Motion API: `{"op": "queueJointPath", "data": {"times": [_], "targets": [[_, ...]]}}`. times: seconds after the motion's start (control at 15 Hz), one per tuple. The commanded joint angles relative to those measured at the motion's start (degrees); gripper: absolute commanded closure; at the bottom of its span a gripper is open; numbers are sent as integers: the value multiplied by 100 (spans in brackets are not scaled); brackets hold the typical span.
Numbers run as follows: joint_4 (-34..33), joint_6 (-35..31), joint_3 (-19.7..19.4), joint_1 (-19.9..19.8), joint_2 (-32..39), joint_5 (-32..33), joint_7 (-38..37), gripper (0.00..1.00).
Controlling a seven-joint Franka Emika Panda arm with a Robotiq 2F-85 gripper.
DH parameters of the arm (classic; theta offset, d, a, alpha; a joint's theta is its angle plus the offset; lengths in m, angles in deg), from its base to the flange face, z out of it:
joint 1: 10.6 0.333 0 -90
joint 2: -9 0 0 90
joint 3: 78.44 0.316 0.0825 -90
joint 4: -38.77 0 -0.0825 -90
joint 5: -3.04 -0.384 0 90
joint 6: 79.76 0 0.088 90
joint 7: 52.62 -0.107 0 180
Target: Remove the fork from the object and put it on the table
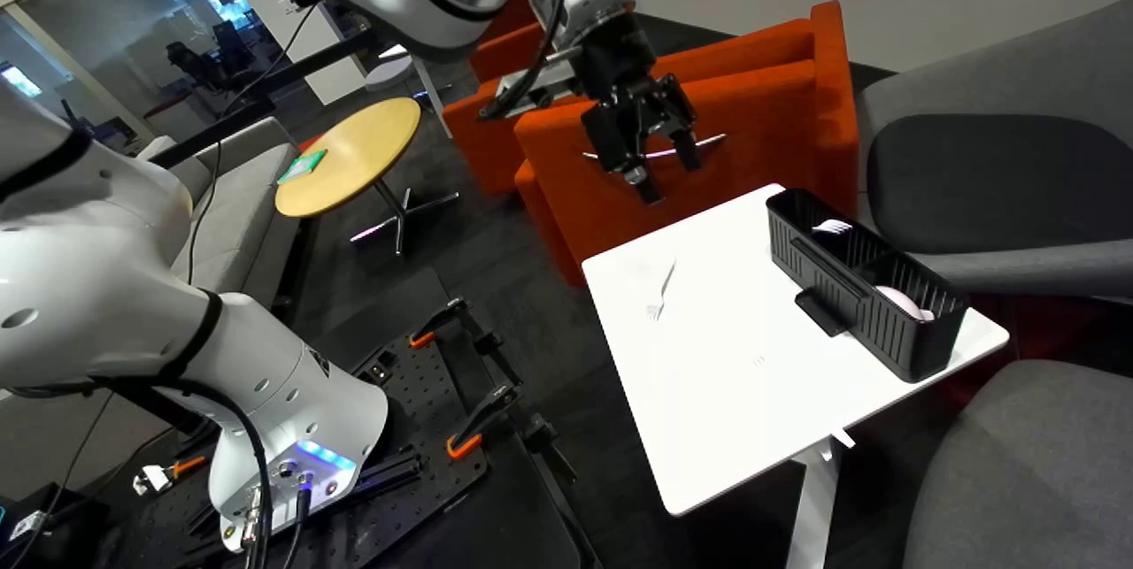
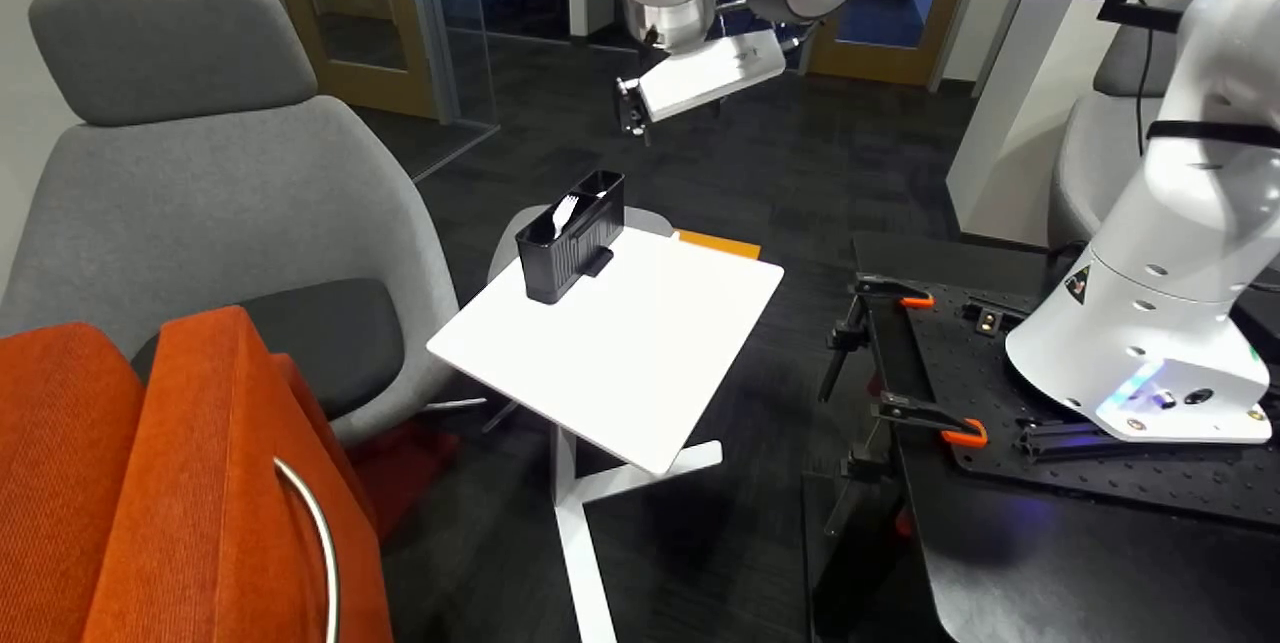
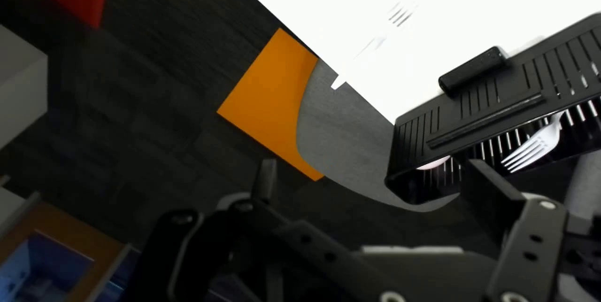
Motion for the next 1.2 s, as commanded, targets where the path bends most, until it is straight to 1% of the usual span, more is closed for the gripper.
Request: {"op": "queueJointPath", "data": {"times": [0.0, 0.07, 0.13, 0.27, 0.47, 0.67, 0.8, 0.93, 1.13], "targets": [[-442, -235, -348, 182, 556, -138, -968, 0], [-524, -258, -399, 230, 626, -302, -1154, 0], [-284, -179, -435, 271, 425, -146, -773, 0], [-335, -190, -499, 323, 527, -162, -803, 0], [-328, -189, -497, 351, 525, -161, -804, 0], [-576, -768, -579, 385, 887, -364, -1721, 0], [-742, -1275, -700, 445, 1135, -235, -2336, 0], [-961, -1754, -886, 547, 1439, -91, -2983, 0], [-1385, -2348, -1275, 767, 1969, 123, -3931, 0]]}}
